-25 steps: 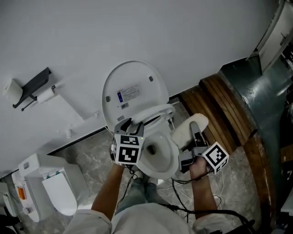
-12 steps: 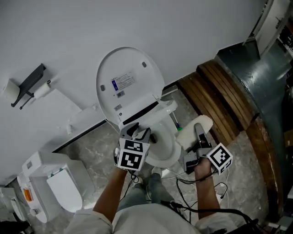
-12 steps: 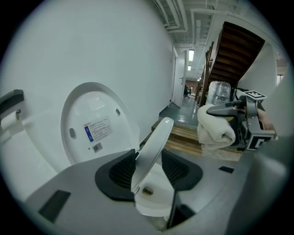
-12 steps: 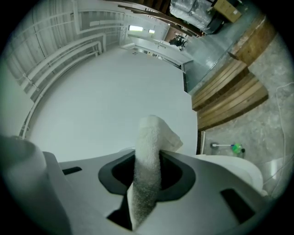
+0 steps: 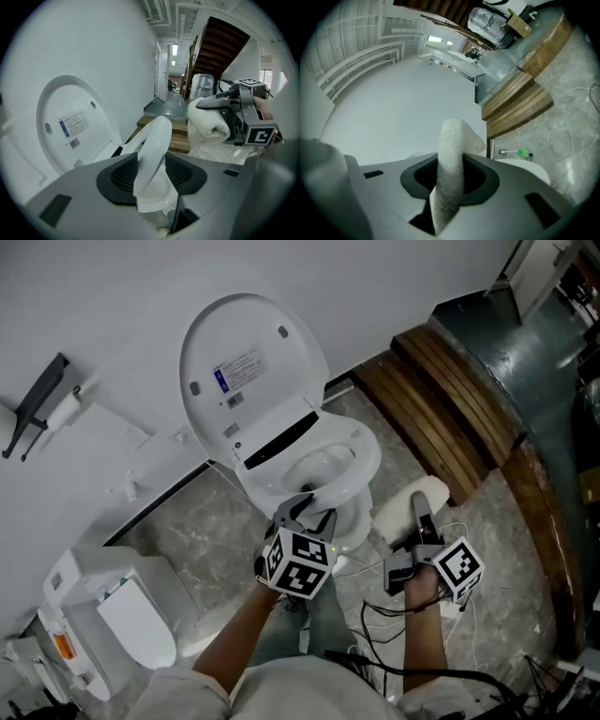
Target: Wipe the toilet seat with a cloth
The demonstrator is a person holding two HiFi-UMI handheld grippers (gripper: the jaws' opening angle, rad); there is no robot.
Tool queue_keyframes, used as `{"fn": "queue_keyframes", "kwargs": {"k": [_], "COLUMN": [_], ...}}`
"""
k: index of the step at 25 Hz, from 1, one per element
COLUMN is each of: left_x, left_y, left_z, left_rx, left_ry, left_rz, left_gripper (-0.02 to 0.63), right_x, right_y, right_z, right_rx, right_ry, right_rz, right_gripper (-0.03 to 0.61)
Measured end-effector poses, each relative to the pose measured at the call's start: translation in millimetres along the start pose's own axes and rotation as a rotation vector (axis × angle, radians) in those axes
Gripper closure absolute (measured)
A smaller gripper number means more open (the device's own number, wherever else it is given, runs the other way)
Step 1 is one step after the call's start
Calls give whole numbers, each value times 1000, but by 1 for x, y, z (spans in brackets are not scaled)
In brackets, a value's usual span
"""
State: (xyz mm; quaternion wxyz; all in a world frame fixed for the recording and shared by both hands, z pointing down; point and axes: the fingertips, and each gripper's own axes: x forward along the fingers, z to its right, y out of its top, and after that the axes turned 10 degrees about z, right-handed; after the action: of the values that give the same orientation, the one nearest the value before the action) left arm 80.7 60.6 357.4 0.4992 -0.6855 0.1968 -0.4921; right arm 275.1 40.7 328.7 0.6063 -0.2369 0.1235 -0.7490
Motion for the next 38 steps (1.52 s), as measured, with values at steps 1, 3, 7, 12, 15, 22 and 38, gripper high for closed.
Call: {"fn": "queue_keyframes", "kwargs": {"k": [1,3,7,12,15,22,38], "left_x": [1,4,12,21,29,51,105], "left_y": [-6,-20,-51,-88,-110,-167,-274], "left_z": [7,22,53,86,102,130,153], "left_rx": [12,29,-35,0,15,-10,-103], "left_ry": [-23,-72,-164,-212,-237,-266,-324], "left_rz": [-11,-31,-64,-103,-123,-153,-258], "left_gripper": [414,414,415,423,423,423,423], "right_x": [-6,-18,-43,-72,-80,-89,-79], "right_y": [-1,-3,-6,-12,-19,-47,-93], "right_z": [6,17,46,87,109,144,221], "right_rx": [-5,-9,2,17,33,53,79], "right_ry": [-14,-34,-81,-149,-173,-137,-159], "right_rz": [7,19,40,58,64,58,6], "right_gripper": [479,479,479,479,479,479,479]}}
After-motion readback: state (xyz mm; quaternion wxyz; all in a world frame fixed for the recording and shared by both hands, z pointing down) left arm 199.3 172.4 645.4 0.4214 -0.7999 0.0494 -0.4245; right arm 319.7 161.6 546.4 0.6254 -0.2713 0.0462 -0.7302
